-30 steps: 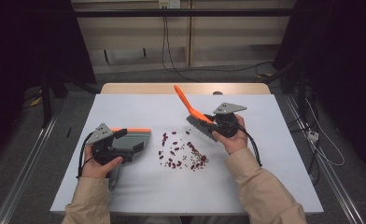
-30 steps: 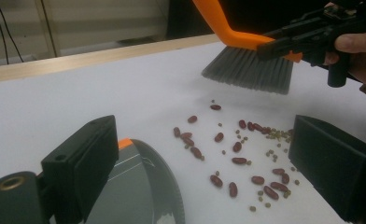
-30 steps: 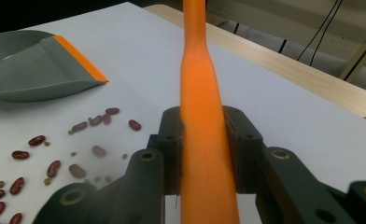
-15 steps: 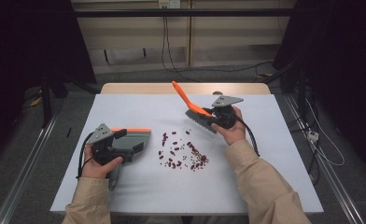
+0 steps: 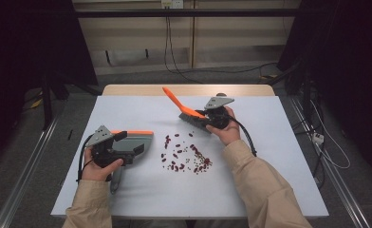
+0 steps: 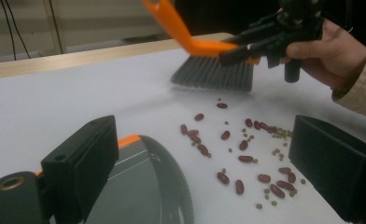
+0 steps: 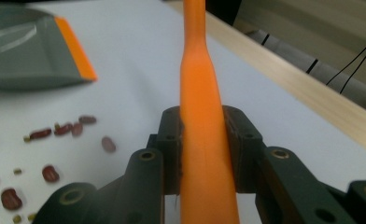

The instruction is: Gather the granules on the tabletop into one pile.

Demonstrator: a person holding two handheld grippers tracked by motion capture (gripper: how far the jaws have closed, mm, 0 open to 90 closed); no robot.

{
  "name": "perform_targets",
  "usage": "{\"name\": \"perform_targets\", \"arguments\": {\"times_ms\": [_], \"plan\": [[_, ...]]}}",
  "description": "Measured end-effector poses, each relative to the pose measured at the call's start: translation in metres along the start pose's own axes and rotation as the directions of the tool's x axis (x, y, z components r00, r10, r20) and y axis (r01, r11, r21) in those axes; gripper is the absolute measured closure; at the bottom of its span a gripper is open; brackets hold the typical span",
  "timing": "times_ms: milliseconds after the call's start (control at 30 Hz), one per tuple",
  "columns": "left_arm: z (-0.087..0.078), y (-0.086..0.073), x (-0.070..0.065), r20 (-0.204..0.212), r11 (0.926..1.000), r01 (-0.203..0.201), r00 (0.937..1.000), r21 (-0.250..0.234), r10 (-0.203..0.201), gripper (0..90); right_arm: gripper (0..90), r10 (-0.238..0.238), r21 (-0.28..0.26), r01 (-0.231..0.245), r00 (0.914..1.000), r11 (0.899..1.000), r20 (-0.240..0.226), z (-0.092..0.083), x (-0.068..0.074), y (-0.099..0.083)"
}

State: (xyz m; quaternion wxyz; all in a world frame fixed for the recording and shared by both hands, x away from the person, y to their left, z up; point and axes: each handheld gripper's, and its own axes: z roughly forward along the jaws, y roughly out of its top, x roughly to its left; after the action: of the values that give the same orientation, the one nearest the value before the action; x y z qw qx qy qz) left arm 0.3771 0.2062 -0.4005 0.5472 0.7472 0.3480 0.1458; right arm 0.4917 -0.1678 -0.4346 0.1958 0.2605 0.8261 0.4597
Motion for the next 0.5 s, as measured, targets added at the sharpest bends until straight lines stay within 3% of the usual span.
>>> {"name": "perform_targets", "arguments": {"times_ms": [200, 300, 500], "plan": [[-0.001, 0.000, 0.001, -0.009, 1.0000, 0.001, 1.0000, 0.001, -0.001, 8.5, 70.7, -0.069, 0.014, 0.070, 0.9954, 0.997, -0.066, 0.002, 0.014, 0.002], [-0.002, 0.000, 0.001, -0.011, 1.0000, 0.000, 0.9999, -0.003, 0.000, 8.5, 70.7, -0.064, 0.003, 0.064, 0.9929, 0.998, -0.101, 0.000, 0.019, 0.001], [-0.003, 0.000, 0.001, -0.010, 1.0000, -0.004, 0.9999, 0.000, 0.004, 8.5, 70.6, -0.096, -0.003, 0.097, 0.9851, 0.995, -0.143, -0.010, 0.034, -0.003]]}}
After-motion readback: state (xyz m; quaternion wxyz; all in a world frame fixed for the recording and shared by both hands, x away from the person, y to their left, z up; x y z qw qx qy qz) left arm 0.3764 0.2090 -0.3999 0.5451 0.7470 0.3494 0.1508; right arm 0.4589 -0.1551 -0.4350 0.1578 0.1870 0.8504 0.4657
